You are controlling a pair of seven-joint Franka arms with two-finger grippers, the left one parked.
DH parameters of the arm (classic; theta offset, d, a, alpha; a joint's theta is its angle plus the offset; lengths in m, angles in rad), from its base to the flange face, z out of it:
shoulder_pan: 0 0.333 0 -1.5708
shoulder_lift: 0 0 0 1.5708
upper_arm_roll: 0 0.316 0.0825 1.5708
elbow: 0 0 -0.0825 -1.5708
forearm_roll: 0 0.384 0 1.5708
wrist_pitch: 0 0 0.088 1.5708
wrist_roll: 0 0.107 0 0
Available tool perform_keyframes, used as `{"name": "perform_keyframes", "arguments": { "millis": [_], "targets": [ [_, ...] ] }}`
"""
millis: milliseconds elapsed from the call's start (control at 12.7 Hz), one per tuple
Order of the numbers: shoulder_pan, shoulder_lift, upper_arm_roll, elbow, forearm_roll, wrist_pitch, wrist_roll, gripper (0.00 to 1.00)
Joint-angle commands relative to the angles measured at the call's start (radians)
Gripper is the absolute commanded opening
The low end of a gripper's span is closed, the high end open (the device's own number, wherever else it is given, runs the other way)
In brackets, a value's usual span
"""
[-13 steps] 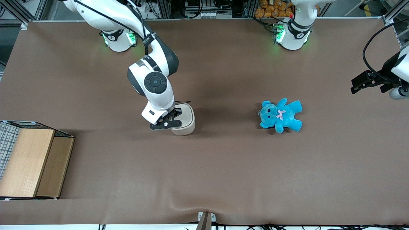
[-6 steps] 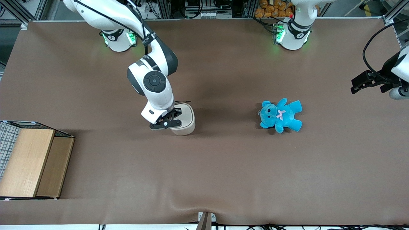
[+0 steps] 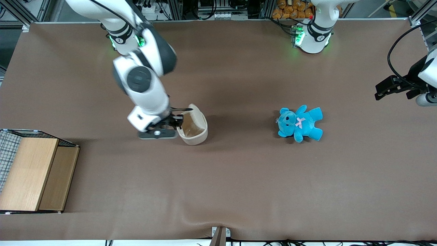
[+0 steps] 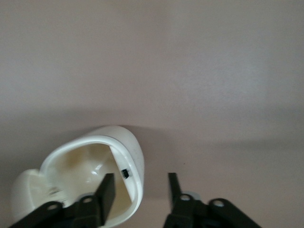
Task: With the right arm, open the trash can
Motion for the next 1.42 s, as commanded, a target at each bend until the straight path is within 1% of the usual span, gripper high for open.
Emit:
{"name": "perform_keyframes", "arguments": {
  "millis": [0, 158, 316, 395, 474, 632, 868, 947, 1105, 1342],
  "targets": [
    [-0.088, -0.143, -0.001, -0.017, 0.07, -0.079, -0.019, 1.0],
    [-0.125, -0.217, -0.036, -0.018, 0.07, -0.129, -0.114, 1.0],
    [-0.137, -0.286, -0.09, -0.018, 0.069, -0.27, -0.212, 1.0],
    [-0.143, -0.318, -0.125, -0.017, 0.064, -0.297, -0.224, 1.0],
    [-0.169, -0.349, -0.145, -0.02, 0.066, -0.306, -0.255, 1.0],
    [-0.211, -0.397, -0.18, -0.024, 0.064, -0.346, -0.377, 1.0],
    [-0.216, -0.452, -0.242, -0.023, 0.064, -0.373, -0.462, 1.0],
    [-0.222, -0.455, -0.258, -0.02, 0.067, -0.39, -0.531, 1.0],
    [-0.216, -0.452, -0.3, -0.018, 0.073, -0.4, -0.567, 1.0],
    [-0.223, -0.452, -0.305, -0.018, 0.081, -0.409, -0.573, 1.0]
  ]
}}
